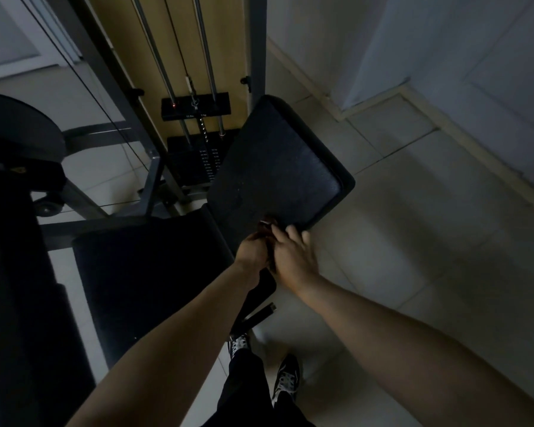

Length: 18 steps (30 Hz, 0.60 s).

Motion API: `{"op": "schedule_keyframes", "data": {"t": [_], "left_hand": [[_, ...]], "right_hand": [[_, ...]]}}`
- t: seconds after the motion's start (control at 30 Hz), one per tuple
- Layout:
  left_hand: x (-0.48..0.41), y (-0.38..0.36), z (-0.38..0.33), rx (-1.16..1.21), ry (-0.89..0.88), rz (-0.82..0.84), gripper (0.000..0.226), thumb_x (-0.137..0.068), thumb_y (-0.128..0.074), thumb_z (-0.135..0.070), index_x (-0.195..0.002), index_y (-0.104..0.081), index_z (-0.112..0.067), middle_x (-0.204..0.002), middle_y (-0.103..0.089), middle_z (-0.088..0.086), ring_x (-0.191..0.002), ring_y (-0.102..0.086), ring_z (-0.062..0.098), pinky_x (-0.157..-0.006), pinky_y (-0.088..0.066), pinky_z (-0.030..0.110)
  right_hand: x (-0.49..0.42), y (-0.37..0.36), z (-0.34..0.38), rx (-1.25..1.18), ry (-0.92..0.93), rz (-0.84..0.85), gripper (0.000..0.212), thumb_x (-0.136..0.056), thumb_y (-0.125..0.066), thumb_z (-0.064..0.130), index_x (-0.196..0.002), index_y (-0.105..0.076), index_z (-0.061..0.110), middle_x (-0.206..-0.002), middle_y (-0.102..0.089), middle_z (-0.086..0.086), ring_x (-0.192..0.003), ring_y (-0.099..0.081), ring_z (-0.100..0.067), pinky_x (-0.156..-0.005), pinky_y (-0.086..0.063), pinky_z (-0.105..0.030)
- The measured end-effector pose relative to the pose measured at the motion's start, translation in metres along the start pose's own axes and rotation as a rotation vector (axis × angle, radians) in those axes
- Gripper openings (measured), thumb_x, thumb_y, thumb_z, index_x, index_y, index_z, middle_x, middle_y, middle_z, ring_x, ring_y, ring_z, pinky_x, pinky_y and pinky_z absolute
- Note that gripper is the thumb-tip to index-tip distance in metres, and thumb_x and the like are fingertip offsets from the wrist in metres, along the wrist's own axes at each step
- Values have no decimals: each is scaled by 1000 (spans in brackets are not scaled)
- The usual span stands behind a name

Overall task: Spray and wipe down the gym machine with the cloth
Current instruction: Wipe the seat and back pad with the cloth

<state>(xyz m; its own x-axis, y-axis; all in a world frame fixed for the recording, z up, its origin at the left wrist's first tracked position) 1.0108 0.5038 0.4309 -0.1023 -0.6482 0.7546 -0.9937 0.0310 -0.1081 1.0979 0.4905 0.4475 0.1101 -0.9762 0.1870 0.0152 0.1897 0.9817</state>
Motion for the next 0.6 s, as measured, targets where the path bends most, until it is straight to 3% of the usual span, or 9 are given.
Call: {"op": "schedule_keyframes", "data": {"t": [0.1, 0.2, 0.27, 0.33, 0.43, 0.53, 0.6], "left_hand": [[1, 10, 1, -7, -11, -6, 32, -107, -42, -16, -135, -58, -9, -99, -67, -2, -86, -65, 16, -75, -51, 26], [-1, 14, 3, -9, -12, 36, 38, -106, -42, -8, -143, -49, -5, -138, -59, 12, -129, -55, 33, -100, -46, 36], [-6, 15, 5, -31, -12, 29, 42, -103, -44, -2, -145, -46, -1, -149, -48, 22, -139, -46, 38, -112, -40, 43], [-6, 15, 7, -3, -1, 7, 43, -101, -44, 2, -144, -47, 2, -148, -48, 25, -138, -46, 39, -113, -40, 43], [-7, 17, 8, 82, -5, -9, 40, -103, -41, 1, -143, -46, 4, -148, -49, 24, -139, -45, 38, -108, -41, 37], [-13, 22, 11, 74, -3, -32, 37, -107, -31, -6, -140, -47, -4, -152, -46, 15, -139, -45, 35, -110, -38, 36], [-17, 29, 15, 177, 28, -37, 31, -106, -32, -2, -128, -53, -3, -136, -58, 16, -113, -62, 29, -92, -51, 30]], "right_hand": [[-4, 18, -4, 42, 62, -27, 38, -98, -49, 24, -135, -57, 25, -152, -42, 3, -126, -37, -26, -91, -27, -40], [-11, 63, -26, 96, 39, -134, 47, -95, -49, 18, -142, -50, 22, -152, -42, -2, -127, -39, -29, -91, -27, -42], [-22, 101, -47, 115, -87, -300, 53, -92, -51, 14, -145, -48, 19, -149, -45, -7, -124, -41, -31, -92, -29, -44], [-35, 130, -64, 85, -201, -409, 55, -91, -53, 12, -146, -47, 16, -148, -45, -11, -121, -40, -33, -90, -29, -44], [-51, 136, -62, 67, -225, -408, 61, -90, -58, 20, -149, -42, 12, -153, -39, -14, -124, -38, -34, -92, -27, -45], [-51, 107, -31, 163, -160, -266, 65, -91, -39, 29, -154, -32, 12, -160, -27, -13, -130, -33, -35, -97, -27, -48], [-46, 71, -6, 199, -63, -120, 62, -94, -27, 25, -155, -28, 13, -164, -17, -11, -132, -30, -33, -100, -27, -49]]}}
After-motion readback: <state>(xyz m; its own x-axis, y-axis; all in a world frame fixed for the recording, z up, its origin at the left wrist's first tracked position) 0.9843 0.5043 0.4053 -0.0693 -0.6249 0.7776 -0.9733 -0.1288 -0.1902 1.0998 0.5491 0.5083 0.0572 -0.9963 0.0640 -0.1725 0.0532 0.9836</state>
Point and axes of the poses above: each hand's wrist, its own x-axis away from the middle knuckle, its own y-axis out of the back of the hand, z = x × y, the point moved 5 cm from there along -x, towards the middle knuckle
